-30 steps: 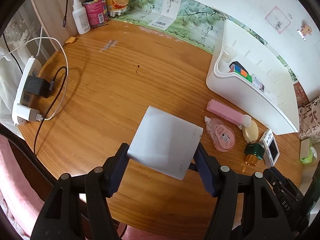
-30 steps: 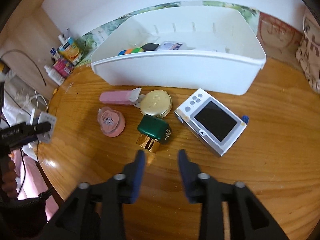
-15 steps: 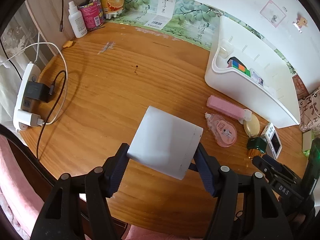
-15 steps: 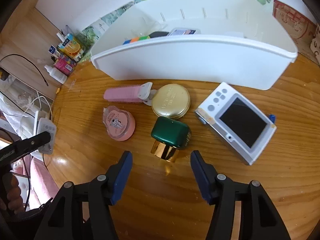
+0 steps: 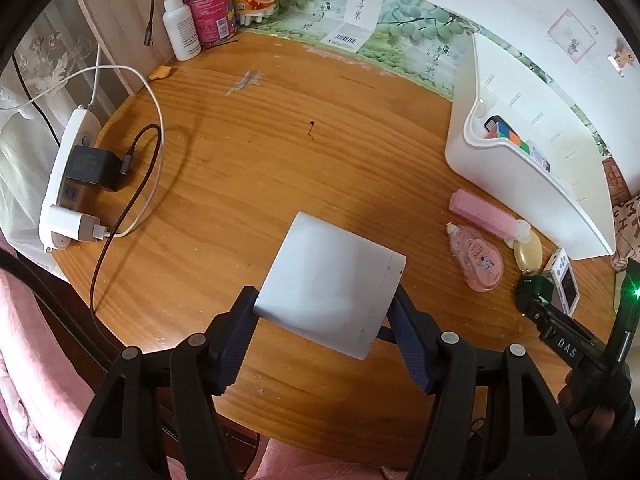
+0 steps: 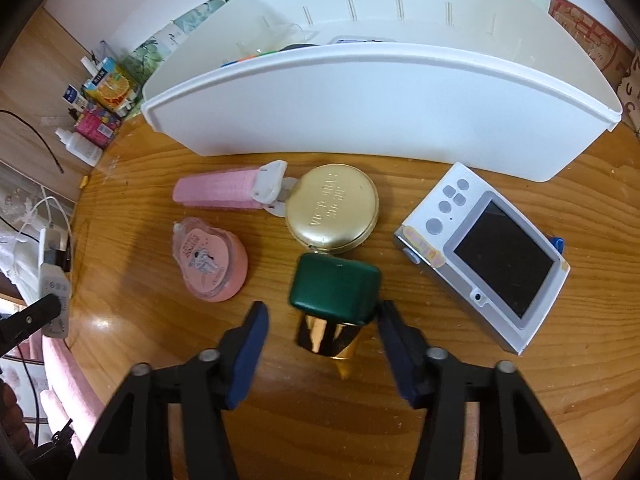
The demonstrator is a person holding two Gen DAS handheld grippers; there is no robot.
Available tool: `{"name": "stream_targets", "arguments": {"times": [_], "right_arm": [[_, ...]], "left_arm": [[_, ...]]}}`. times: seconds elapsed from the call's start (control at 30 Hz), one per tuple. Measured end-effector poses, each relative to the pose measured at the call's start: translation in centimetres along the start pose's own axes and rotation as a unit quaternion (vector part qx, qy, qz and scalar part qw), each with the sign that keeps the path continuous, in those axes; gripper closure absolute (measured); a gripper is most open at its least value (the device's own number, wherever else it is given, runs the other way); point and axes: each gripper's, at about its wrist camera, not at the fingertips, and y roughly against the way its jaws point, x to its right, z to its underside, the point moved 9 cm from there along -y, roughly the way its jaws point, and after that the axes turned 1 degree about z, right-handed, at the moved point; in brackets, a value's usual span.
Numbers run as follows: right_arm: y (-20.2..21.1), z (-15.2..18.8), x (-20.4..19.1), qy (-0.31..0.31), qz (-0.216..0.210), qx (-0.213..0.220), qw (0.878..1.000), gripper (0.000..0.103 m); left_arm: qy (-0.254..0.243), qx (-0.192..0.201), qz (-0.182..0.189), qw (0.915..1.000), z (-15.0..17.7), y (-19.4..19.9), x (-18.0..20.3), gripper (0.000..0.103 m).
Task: Organize rigid objects
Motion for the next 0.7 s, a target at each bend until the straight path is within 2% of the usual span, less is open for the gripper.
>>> {"name": "stream_targets", "arguments": {"times": [0.43,0.7], "right_arm": [[1.0,-0.1,0.0,-0.009,-0.009,0.027,1.000,0.063],[4.6,-1.3,-0.7,0.015,0.008,0.087,0.996,0.066]], "left_arm": [[-0.038,-0.011,-0.009,0.9992,-1.7,-0.7,0.2,0.035],[-0.085,0.020,-0.006,0.9962,-5.2,0.8,2.7,0.035]]}}
